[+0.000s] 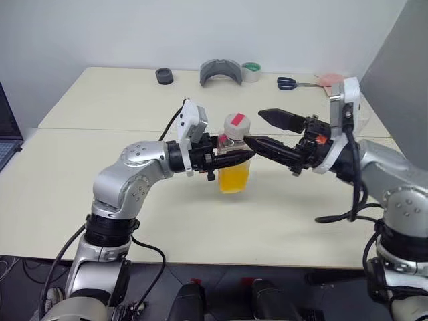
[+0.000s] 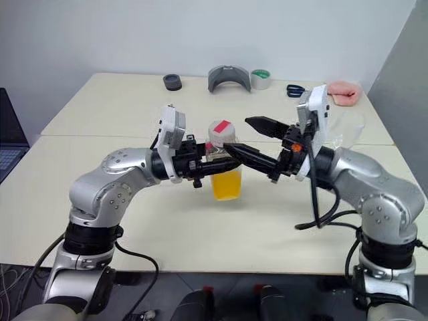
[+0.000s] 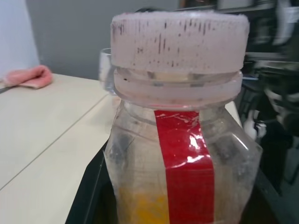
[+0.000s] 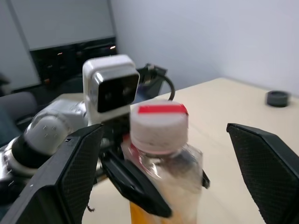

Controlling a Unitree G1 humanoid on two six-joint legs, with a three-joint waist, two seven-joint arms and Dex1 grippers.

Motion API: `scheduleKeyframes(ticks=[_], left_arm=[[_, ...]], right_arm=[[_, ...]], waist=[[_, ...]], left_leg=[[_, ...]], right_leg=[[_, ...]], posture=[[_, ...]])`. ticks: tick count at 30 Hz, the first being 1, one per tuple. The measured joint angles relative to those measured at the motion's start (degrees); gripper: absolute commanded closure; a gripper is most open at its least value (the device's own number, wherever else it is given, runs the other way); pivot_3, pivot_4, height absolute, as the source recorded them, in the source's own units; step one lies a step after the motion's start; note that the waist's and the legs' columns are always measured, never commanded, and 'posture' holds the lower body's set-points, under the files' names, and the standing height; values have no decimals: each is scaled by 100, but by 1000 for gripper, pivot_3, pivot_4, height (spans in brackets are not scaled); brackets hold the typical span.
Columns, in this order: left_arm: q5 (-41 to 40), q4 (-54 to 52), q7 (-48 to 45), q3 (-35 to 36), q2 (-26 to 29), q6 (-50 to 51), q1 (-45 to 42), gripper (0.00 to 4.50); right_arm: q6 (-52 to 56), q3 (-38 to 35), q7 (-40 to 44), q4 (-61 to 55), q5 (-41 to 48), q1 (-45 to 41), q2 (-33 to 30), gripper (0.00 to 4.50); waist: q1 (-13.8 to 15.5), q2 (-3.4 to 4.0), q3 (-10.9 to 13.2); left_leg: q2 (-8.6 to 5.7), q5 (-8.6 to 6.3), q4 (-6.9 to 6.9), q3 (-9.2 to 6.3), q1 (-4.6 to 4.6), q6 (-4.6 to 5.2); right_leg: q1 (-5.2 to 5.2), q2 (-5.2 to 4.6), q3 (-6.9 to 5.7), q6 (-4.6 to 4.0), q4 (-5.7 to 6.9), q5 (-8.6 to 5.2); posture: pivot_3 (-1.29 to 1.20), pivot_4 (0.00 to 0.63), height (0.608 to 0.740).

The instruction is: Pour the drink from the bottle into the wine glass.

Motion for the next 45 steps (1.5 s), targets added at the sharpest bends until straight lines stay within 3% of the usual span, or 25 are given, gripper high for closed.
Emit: scheduleKeyframes(ticks=[5,10,45], left_arm=[[285,202,188,-95,-314,-311,0,2749],[376,203,225,-159,-434,-433,-1,2749],[499,404,176,-168,-496,-583,-143,2749]], right_arm=[[-196,490,-983,-188,-616,-3,464,24],[-527,742,-1228,-16,-1157,-202,631,24],[-627,742,-735,144,-1422,-51,273,24]], waist=[[4,0,0],[1,0,0],[7,0,0]], left_leg=[[-2,0,0,0,-1,0],[-1,0,-1,1,-1,0],[-2,0,0,0,-1,0]], right_leg=[[0,-1,0,-1,-1,0],[0,0,0,-1,-1,1],[0,-1,0,-1,-1,1]], posture=[[0,150,740],[0,150,740],[0,150,740]])
